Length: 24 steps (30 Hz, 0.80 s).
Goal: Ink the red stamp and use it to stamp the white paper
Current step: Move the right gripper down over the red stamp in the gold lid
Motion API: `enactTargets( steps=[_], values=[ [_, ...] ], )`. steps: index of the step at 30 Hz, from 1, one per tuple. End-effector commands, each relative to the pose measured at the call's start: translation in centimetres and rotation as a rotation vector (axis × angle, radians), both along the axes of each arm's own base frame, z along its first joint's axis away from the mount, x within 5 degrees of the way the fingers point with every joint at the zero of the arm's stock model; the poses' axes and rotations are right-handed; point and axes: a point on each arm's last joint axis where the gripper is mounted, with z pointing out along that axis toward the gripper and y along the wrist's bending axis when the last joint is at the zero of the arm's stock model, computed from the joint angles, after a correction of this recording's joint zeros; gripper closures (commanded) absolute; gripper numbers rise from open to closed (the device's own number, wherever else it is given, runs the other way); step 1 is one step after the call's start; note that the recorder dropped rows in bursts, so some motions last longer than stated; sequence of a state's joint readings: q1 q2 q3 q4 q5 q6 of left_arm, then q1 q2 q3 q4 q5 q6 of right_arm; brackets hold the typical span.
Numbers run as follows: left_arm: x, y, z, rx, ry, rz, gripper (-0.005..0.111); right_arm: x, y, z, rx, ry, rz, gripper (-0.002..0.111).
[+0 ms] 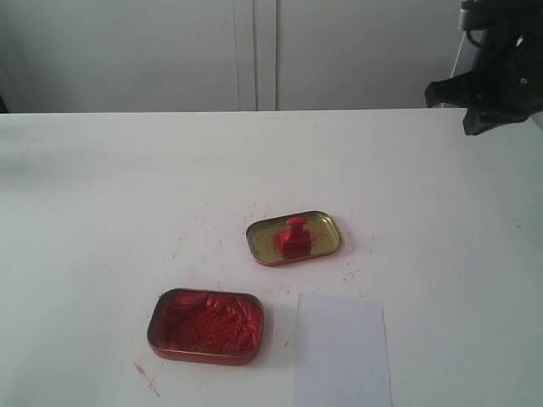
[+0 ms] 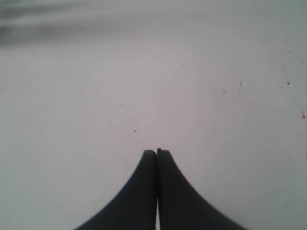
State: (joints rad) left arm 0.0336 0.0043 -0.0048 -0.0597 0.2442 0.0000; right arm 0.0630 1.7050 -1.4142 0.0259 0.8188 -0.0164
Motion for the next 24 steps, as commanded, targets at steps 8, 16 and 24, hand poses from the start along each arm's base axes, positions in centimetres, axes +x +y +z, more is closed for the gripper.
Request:
enactTargets(
  steps=[8, 16, 24],
  values=[
    [0.0, 0.0, -0.1, -0.003, -0.001, -0.007, 0.107, 5.5, 6.6, -2.7, -0.029, 0.170, 0.223, 0.108],
    [0.0, 0.0, -0.1, -0.003, -0.001, -0.007, 0.107, 6.1, 10.9, -4.7, -0.088, 0.212, 0.411, 0.108],
    [0.0, 0.0, -0.1, -0.003, -0.001, -0.007, 0.107, 5.0, 14.3, -5.3, -0.165, 0.208, 0.643, 0.108]
  ],
)
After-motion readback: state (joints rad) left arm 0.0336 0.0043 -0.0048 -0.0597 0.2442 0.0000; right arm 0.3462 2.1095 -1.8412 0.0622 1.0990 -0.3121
